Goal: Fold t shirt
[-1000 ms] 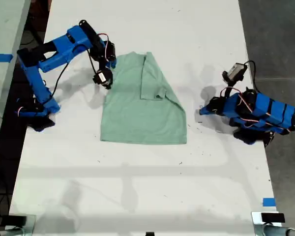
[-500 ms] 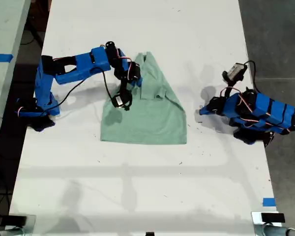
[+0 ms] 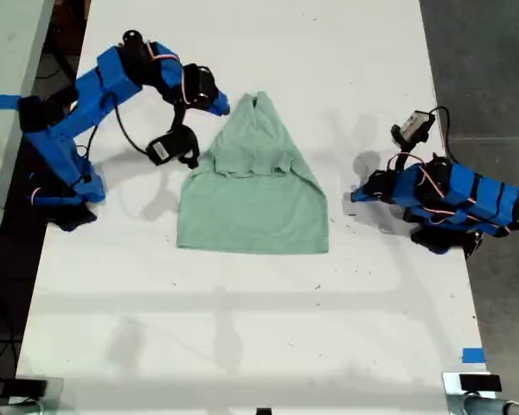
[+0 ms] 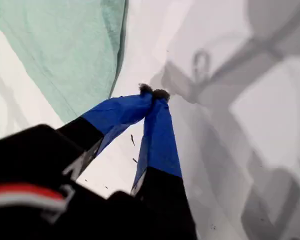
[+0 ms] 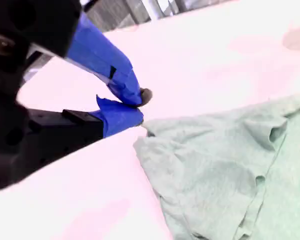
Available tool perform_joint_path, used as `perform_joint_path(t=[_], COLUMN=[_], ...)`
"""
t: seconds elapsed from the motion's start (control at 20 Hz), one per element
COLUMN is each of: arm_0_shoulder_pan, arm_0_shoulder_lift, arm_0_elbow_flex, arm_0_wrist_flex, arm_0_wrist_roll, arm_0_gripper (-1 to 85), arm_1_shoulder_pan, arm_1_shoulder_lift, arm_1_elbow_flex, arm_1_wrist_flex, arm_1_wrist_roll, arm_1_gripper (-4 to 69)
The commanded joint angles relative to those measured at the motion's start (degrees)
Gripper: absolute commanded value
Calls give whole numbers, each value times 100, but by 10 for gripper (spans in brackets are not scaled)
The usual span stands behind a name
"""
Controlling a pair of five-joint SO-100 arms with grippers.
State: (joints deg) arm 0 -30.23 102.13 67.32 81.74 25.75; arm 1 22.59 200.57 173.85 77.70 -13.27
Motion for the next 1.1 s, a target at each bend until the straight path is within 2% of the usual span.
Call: perform_joint_path(t=[0.0, 0.15, 0.2, 0.35, 0.45, 0.55, 0.6, 0.7, 1.05], arm_0_shoulder_pan=[360, 932, 1248, 1503, 1547, 1512, 1468, 1310, 1230], arm_0_shoulder_lift=[2786, 4518, 4772, 5335, 5994, 7374, 8402, 10477, 10441], arm_0_elbow_flex=[1652, 4148, 5080, 7813, 8842, 9729, 10204, 11109, 11531], arm_0_wrist_flex=[-571, -1380, -1854, -3586, -4131, -3999, -3718, -2733, -2786], arm_0_wrist_roll=[-308, -1055, -1178, -1266, -1257, -1230, -1230, -1248, -1257], arm_0_gripper=[-1, -2, -2, -2, -2, -2, -2, -2, -2], arm_1_shoulder_pan=[-53, -53, -44, -44, -44, -35, -26, -26, -26], arm_1_shoulder_lift=[53, 53, 53, 53, 53, 53, 53, 53, 53], arm_1_elbow_flex=[35, 35, 35, 44, 53, 62, 62, 62, 70], arm_1_wrist_flex=[0, 0, 0, 0, 0, 0, -9, -9, 0], arm_1_wrist_roll=[53, 62, 62, 79, 88, 88, 88, 88, 114], arm_1_gripper=[-3, -3, -3, -3, -3, -3, -3, -3, -3])
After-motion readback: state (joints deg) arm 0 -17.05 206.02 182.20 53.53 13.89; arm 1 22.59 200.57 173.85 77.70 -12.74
